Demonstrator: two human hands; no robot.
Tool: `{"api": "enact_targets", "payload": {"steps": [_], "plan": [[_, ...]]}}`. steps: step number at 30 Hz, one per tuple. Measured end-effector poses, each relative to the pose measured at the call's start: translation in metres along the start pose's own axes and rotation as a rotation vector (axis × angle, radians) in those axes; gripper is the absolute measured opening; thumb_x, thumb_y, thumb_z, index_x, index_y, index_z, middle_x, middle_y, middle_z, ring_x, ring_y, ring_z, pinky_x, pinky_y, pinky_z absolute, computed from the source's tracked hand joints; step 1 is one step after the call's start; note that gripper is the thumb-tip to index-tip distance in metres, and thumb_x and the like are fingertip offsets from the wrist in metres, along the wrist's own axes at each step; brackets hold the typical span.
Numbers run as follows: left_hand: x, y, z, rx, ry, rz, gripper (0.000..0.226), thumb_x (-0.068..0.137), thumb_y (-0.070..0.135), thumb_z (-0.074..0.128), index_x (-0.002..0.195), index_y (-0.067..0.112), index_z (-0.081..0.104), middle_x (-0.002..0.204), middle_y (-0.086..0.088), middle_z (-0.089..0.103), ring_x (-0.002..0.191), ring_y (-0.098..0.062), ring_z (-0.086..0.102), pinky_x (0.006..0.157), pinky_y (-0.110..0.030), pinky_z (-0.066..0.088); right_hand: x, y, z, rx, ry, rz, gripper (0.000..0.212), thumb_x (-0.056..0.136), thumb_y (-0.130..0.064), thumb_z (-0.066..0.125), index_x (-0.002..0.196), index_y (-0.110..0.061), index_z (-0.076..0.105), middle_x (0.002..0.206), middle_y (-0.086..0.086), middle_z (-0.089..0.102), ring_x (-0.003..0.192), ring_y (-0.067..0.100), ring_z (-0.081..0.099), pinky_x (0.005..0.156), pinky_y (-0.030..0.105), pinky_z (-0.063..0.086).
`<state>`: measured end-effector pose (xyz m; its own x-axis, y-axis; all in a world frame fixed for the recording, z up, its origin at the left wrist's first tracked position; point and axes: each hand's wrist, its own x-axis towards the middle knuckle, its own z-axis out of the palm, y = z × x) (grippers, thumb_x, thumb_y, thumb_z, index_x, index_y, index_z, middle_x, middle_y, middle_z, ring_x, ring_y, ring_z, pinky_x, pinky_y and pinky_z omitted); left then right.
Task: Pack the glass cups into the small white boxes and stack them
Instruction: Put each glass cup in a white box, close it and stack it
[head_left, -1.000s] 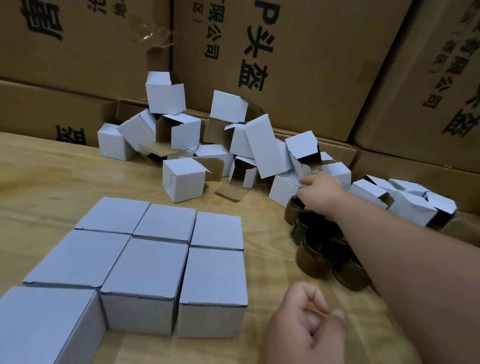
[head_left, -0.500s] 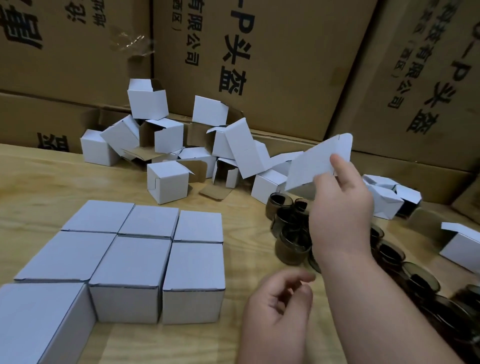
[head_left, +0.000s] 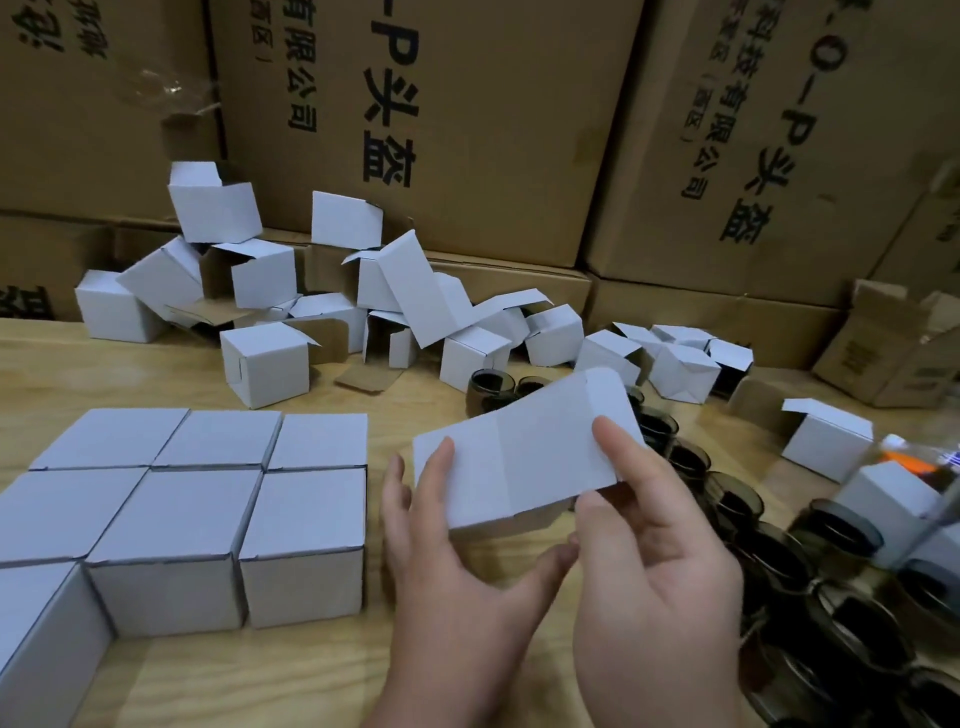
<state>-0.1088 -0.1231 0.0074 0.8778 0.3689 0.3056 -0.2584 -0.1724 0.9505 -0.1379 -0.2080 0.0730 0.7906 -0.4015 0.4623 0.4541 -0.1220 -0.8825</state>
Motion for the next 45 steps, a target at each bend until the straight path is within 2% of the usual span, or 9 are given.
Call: {"api": "enact_targets", "payload": {"steps": [4,9,11,14,23,31,35,41,45], "plan": [[0.003,-0.005,0.002,-0.094,-0.001,-0.049,0.093,0.034,0.066,0.085,0.119,0.066,0.049,0.147,0.047,0.012,0.125,0.027,0.035,0.090,-0.012,0.041,-0.012,0.010,0.000,-0.094,0.001,-0.143,0.046,0.076,-0.018,0.060,0.107,-0.050,0.075,0.128,-0.027,0.063,0.105,-0.001,0.067,0.081,0.019,0.052],[0.010,-0.006,0.001,-0.365,-0.128,-0.203,0.052,0.044,0.042,0.082,0.093,0.049,0.068,0.133,-0.014,0.062,0.109,-0.035,0.070,0.086,-0.054,0.060,-0.019,0.012,0.003,-0.200,-0.095,-0.351,0.050,0.078,-0.025,0.053,0.124,-0.033,0.071,0.130,-0.016,0.064,0.108,-0.005,0.064,0.082,0.001,0.044],[0.009,-0.005,-0.001,-0.402,-0.084,-0.217,0.034,0.059,0.041,0.078,0.092,0.044,0.072,0.115,-0.019,0.070,0.095,-0.035,0.072,0.077,-0.047,0.057,-0.018,0.014,0.001,-0.174,-0.128,-0.383,0.053,0.080,-0.024,0.054,0.130,-0.028,0.067,0.134,-0.014,0.063,0.114,0.001,0.065,0.085,0.012,0.052],[0.009,-0.004,-0.003,-0.383,-0.066,-0.191,0.028,0.077,0.045,0.066,0.101,0.033,0.075,0.091,-0.014,0.075,0.074,-0.036,0.066,0.070,-0.045,0.052,-0.011,0.020,-0.007,-0.205,-0.074,-0.414,0.052,0.084,-0.028,0.054,0.134,-0.021,0.065,0.140,-0.010,0.061,0.122,0.018,0.063,0.091,0.034,0.056],[0.010,-0.007,-0.005,-0.314,-0.056,-0.216,0.016,0.102,0.031,0.059,0.099,0.025,0.073,0.094,-0.004,0.079,0.088,-0.025,0.074,0.075,-0.039,0.057,0.003,0.055,-0.018,-0.144,-0.058,0.042,0.056,0.089,-0.032,0.055,0.140,-0.051,0.045,0.125,-0.027,0.060,0.124,-0.002,0.054,0.097,0.022,0.041],[0.004,-0.004,-0.006,-0.423,-0.330,-0.260,0.039,0.085,0.053,0.071,0.119,0.036,0.066,0.116,-0.008,0.074,0.105,-0.022,0.071,0.090,-0.047,0.056,-0.002,0.070,0.001,-0.040,-0.112,0.193,0.026,0.092,-0.033,0.061,0.115,-0.039,0.070,0.122,-0.021,0.069,0.120,-0.005,0.059,0.102,0.026,0.050],[0.004,-0.007,-0.006,-0.281,-0.299,-0.121,0.081,0.066,0.056,0.080,0.138,0.048,0.043,0.132,0.012,0.066,0.118,-0.014,0.067,0.100,-0.041,0.056,-0.001,0.073,0.006,-0.061,-0.037,0.232,0.028,0.100,-0.023,0.057,0.108,-0.047,0.071,0.111,-0.028,0.071,0.111,-0.011,0.061,0.095,0.019,0.049],[0.003,-0.012,-0.005,-0.253,-0.198,-0.051,0.075,0.069,0.055,0.073,0.137,0.051,0.042,0.120,0.012,0.069,0.115,-0.010,0.067,0.096,-0.030,0.054,0.004,0.072,0.007,-0.117,0.077,0.199,0.031,0.105,-0.028,0.051,0.087,-0.046,0.069,0.088,-0.043,0.066,0.090,-0.024,0.058,0.070,0.000,0.042],[0.002,-0.011,-0.004,-0.308,-0.141,-0.031,0.049,0.080,0.033,0.068,0.126,0.039,0.052,0.107,0.022,0.070,0.101,0.001,0.068,0.079,-0.010,0.051,0.005,0.076,0.007,-0.111,0.109,0.202,0.035,0.104,-0.028,0.049,0.134,-0.044,0.059,0.116,-0.034,0.060,0.102,-0.031,0.048,0.078,-0.008,0.034]]}}
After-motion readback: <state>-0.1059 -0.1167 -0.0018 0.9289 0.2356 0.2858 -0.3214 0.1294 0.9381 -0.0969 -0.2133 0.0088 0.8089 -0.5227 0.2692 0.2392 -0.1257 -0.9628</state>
